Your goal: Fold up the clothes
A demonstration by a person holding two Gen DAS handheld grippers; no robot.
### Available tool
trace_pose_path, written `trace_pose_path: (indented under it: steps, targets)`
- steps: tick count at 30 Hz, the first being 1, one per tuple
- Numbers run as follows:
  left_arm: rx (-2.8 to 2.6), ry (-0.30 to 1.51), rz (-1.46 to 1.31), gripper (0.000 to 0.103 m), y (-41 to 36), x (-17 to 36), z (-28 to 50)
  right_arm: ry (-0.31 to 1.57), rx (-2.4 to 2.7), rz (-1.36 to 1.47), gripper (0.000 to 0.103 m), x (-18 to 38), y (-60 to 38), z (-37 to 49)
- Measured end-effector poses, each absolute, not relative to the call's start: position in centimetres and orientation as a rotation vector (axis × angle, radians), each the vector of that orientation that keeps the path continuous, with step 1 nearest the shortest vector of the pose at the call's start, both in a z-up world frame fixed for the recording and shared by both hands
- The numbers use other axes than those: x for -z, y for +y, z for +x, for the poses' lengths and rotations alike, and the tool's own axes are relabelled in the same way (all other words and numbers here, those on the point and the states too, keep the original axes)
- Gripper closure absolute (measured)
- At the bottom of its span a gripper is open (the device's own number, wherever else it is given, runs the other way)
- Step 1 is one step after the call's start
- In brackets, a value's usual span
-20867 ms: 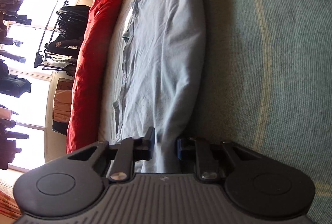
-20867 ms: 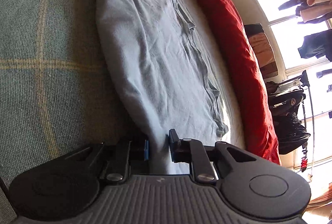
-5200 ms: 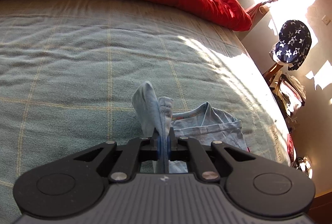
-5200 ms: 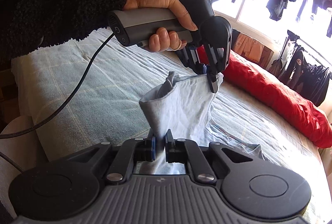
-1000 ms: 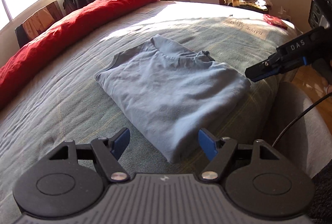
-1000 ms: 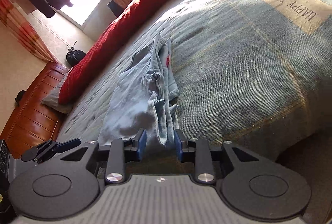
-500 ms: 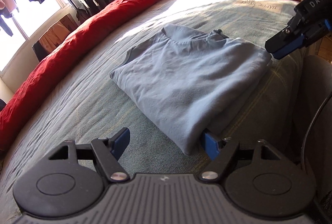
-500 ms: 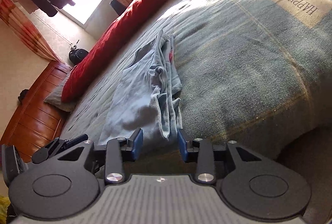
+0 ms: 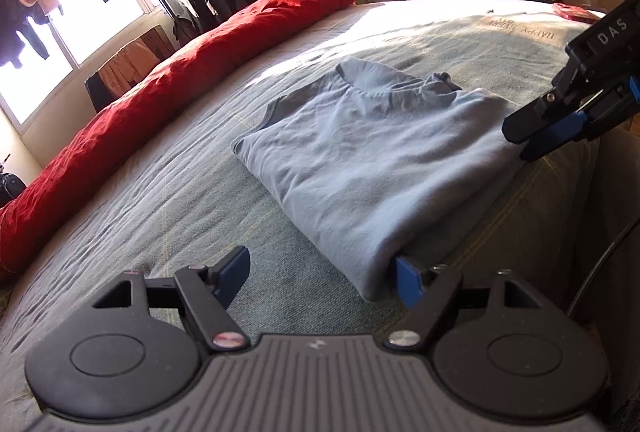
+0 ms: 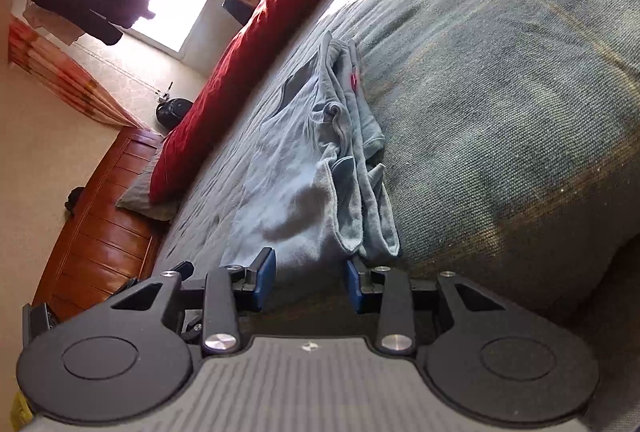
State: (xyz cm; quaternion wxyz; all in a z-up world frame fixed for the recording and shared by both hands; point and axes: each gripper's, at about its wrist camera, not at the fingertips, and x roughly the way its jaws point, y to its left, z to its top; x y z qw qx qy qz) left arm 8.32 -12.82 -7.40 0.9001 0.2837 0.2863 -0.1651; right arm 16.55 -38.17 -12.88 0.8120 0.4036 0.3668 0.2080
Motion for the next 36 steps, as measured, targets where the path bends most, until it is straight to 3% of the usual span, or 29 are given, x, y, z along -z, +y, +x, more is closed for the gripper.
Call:
trace_pose_path:
  steps: [3,5,6,13,28,31,33,36]
  targets:
    - [0.339,0.606,0.581,0.026,-12.9,7.7,8.5,0.759,-0.403,0.894,0.065,13.8,-38.3,16.8]
    - [0.34,0.606,0.587,0.026,-13.0,7.7,8.4,0.742,-0.367,0.918,0.081,14.5,-38.5,17.0]
    - [0.341,0.605,0.592,0.025,-13.0,7.7,8.4,0.731,-0.367,0.91,0.095,14.4,-38.5,16.8]
    - [0.37,0.614,0.593,0.025,-13.2,7.1,8.5,0.659,-0.368,0.81,0.097,11.3,-39.1,16.9]
    - [0.601,0.6,0.456,0.024,-11.3,1.4,10.1,0.755,-0.312,0.705,0.097,12.9,-38.6,17.1]
    - [0.691,0.642,0.392,0.026,-12.4,2.4,12.0,0.752,-0.31,0.711,0.097,13.0,-38.5,16.9]
    - [0.721,0.729,0.336,0.038,-13.1,4.2,13.5,0.751,-0.309,0.702,0.097,12.8,-38.7,16.7]
    - [0.701,0.85,0.264,0.04,-13.5,7.6,15.2,0.754,-0.314,0.675,0.095,12.4,-38.9,16.4]
